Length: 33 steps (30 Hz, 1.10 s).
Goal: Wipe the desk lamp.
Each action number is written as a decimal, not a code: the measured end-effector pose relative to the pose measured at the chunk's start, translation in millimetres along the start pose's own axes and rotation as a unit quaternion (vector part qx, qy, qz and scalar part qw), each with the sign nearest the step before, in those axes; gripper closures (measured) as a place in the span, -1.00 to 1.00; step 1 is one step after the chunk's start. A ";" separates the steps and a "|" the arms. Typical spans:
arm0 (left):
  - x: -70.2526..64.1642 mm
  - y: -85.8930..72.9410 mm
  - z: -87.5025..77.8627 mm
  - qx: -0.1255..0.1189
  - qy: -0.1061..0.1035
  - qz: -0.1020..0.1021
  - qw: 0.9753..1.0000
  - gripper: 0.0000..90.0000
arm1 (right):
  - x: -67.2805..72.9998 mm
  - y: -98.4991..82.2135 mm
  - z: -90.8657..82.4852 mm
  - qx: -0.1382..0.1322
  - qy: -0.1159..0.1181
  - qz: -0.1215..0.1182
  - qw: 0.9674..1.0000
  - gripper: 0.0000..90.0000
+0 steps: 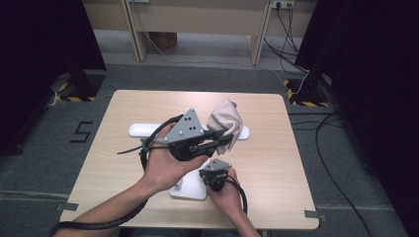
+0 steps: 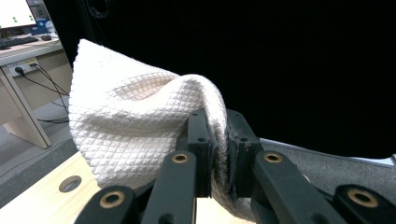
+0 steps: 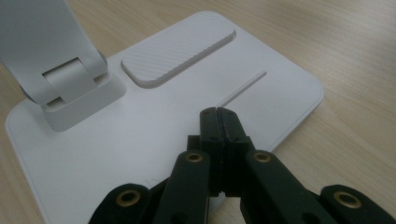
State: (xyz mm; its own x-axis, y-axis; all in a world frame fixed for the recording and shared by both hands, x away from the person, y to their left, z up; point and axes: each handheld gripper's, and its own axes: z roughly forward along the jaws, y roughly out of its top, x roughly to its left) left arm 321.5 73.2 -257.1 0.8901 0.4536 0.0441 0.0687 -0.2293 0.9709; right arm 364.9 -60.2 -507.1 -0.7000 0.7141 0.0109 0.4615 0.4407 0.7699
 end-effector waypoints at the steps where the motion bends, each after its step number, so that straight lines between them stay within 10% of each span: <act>1: 0.0 0.1 0.4 0.000 0.000 0.000 1.000 0.83 | 0.0 0.0 0.0 0.000 0.000 0.000 1.000 1.00; 33: -7.1 5.8 19.1 0.004 -0.013 -0.004 1.000 0.82 | -0.1 -1.0 0.1 -0.005 -0.001 0.000 1.000 1.00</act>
State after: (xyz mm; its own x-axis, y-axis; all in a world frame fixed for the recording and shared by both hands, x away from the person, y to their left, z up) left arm 324.2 52.2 -256.2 0.9008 0.4331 0.0305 0.0790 -0.2326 0.9693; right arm 364.6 -60.6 -507.9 -0.6992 0.7148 0.0093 0.4561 0.4361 0.7758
